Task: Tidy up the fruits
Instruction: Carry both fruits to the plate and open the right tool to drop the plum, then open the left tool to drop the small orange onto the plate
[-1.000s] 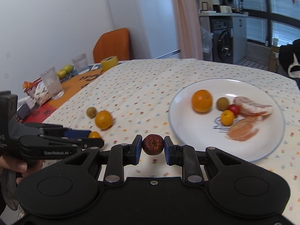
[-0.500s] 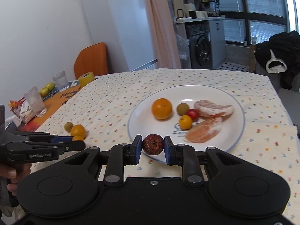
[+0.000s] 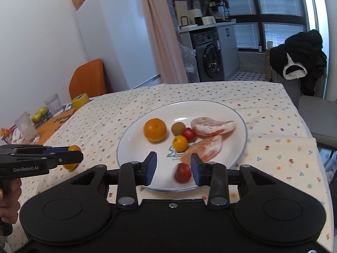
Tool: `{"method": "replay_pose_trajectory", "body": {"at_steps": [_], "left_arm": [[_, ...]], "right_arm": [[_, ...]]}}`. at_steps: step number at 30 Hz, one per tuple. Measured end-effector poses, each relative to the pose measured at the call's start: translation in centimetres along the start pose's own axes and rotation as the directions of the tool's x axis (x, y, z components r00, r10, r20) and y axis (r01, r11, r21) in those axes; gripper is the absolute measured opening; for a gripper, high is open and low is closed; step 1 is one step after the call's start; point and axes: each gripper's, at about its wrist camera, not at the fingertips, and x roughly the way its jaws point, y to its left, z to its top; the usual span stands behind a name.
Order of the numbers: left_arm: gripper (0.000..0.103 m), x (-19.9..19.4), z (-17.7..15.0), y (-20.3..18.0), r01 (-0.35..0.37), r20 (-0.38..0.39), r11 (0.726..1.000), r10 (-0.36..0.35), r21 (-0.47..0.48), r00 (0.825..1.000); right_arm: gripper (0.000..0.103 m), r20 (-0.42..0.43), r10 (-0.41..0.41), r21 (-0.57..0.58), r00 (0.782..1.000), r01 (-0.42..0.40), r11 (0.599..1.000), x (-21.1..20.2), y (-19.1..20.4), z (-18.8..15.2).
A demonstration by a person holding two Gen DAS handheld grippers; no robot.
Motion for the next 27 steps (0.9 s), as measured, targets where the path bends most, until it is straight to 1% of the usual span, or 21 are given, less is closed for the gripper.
{"method": "replay_pose_trajectory", "body": {"at_steps": [10, 15, 21, 22, 23, 27], "left_arm": [[0.022, 1.7, 1.7, -1.7, 0.044, 0.006, 0.999, -0.044, 0.031, 0.999], [0.023, 2.7, 2.2, -2.9, 0.066, 0.004, 0.996, -0.067, 0.051, 0.998], [0.023, 3.6, 3.2, -3.8, 0.081, -0.001, 0.994, -0.081, 0.073, 0.997], [0.024, 3.7, 3.3, -3.9, 0.080, -0.001, 0.994, -0.081, 0.071, 0.997], [0.027, 3.7, 3.4, -3.9, 0.078, -0.001, 0.994, -0.078, 0.071, 0.997], [0.032, 3.5, 3.3, -3.8, 0.065, 0.004, 0.995, -0.065, 0.076, 0.998]], "right_arm": [[0.037, 0.000, -0.022, 0.035, 1.000, 0.022, 0.999, -0.5, -1.7, -0.5], [0.041, 0.007, -0.035, 0.044, 0.999, 0.034, 0.998, -1.1, -2.3, -0.7], [0.042, 0.011, -0.038, 0.050, 0.999, 0.037, 0.998, -1.6, -2.7, -0.8], [0.042, 0.012, -0.037, 0.052, 0.999, 0.036, 0.998, -1.6, -2.7, -0.8], [0.042, 0.012, -0.036, 0.053, 0.999, 0.036, 0.998, -1.6, -2.7, -0.8], [0.043, 0.012, -0.033, 0.051, 0.999, 0.032, 0.998, -1.6, -2.6, -0.8]]}}
